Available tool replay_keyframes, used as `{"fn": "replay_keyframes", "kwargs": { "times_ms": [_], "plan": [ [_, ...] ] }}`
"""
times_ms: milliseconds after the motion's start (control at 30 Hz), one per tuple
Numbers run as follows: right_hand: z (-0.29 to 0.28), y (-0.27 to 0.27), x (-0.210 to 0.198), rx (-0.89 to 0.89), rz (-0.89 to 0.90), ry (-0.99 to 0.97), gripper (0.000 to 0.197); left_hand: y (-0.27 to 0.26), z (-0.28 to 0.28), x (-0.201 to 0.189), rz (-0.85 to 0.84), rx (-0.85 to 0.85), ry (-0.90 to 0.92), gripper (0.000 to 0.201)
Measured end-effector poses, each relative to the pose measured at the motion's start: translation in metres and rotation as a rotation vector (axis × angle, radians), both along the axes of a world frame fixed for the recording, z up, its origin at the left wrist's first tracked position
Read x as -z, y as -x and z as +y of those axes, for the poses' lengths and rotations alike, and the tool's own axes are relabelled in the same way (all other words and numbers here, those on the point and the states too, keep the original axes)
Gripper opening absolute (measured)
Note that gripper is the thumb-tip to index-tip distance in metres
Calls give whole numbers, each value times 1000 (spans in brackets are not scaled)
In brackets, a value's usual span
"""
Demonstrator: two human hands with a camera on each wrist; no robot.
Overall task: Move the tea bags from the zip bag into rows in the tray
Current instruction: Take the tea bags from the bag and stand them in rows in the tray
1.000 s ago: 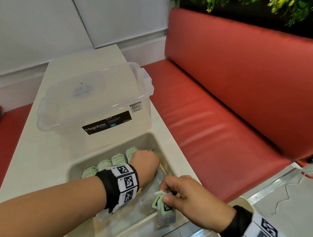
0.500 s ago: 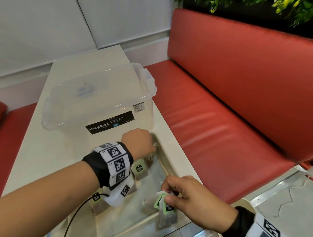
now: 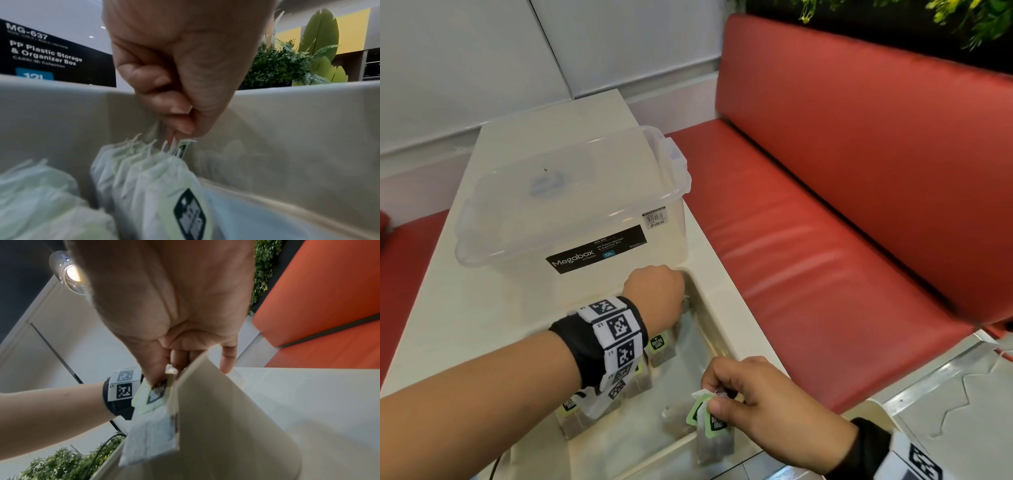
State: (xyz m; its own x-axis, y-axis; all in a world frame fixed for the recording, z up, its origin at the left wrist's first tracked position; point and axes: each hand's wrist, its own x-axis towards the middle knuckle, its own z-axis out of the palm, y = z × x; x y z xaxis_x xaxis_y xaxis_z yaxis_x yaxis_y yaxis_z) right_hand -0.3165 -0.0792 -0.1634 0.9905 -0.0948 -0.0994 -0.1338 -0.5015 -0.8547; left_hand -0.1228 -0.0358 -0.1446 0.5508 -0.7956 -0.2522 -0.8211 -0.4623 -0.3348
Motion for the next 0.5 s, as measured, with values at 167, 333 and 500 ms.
{"fn": "replay_keyframes", "kwargs": {
  "times_ms": [167,333,500],
  "plan": [
    [0,2,-2,-1,10,1,15,1,0,-15,119,-3,142,15],
    [2,6,-11,19,27,1,13,-8,8,-39,309,116,227,11],
    [-5,2,-23,221,-182,-31,15,-11,19,-76,633,211,252,8]
  ]
}}
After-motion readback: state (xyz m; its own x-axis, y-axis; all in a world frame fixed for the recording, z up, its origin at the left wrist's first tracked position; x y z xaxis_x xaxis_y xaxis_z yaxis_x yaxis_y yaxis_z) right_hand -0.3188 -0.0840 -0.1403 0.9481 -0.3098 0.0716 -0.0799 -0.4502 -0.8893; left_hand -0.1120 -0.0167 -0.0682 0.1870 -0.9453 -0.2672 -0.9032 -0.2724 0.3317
